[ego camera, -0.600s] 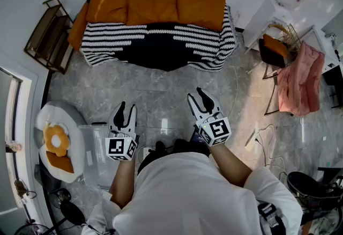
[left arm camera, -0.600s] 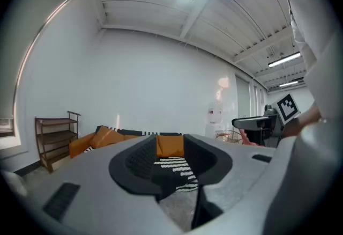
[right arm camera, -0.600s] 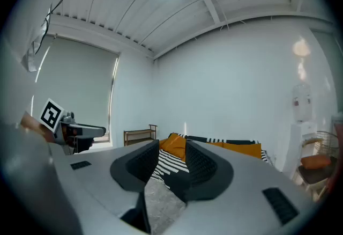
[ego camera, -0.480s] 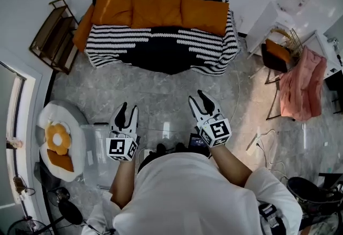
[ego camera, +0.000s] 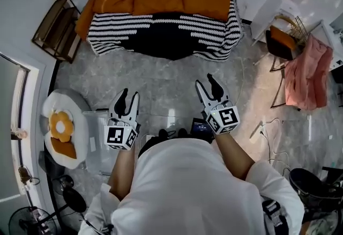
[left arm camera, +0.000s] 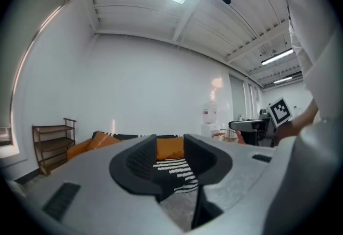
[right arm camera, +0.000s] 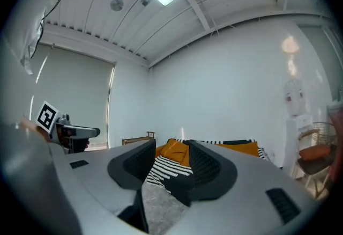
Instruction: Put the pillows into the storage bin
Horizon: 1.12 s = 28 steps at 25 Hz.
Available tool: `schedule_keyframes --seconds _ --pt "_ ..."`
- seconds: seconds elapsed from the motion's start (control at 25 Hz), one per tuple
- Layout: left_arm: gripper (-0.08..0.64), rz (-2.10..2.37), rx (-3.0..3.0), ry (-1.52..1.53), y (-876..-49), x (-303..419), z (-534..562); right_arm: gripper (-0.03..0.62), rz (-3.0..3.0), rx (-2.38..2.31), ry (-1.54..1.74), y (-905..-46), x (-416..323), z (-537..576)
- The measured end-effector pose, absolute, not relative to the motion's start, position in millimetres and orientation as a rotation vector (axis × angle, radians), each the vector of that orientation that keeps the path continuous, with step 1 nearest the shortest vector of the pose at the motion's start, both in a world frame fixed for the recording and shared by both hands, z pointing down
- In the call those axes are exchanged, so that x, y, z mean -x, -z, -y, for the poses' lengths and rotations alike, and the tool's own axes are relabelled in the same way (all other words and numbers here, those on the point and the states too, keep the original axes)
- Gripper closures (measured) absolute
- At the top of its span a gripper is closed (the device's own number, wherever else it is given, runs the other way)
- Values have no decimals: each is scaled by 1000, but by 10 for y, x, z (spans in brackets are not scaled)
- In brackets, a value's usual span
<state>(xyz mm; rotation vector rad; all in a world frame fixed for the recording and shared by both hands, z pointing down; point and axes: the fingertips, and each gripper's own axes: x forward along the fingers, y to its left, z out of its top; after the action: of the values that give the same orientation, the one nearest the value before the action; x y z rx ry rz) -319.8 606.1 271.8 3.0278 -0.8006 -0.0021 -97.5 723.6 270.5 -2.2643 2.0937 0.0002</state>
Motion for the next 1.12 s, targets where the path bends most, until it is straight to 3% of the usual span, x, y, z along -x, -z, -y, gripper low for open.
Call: schedule_keyframes --seconds 0.64,1.12 --pt "407 748 -3043 -56 -2743 2861 -6309 402 -2110 2246 65 -2913 696 -7521" --pt "407 753 -3035 -86 -2785 2656 -6465 444 -2165 2144 71 -2939 544 -7606"
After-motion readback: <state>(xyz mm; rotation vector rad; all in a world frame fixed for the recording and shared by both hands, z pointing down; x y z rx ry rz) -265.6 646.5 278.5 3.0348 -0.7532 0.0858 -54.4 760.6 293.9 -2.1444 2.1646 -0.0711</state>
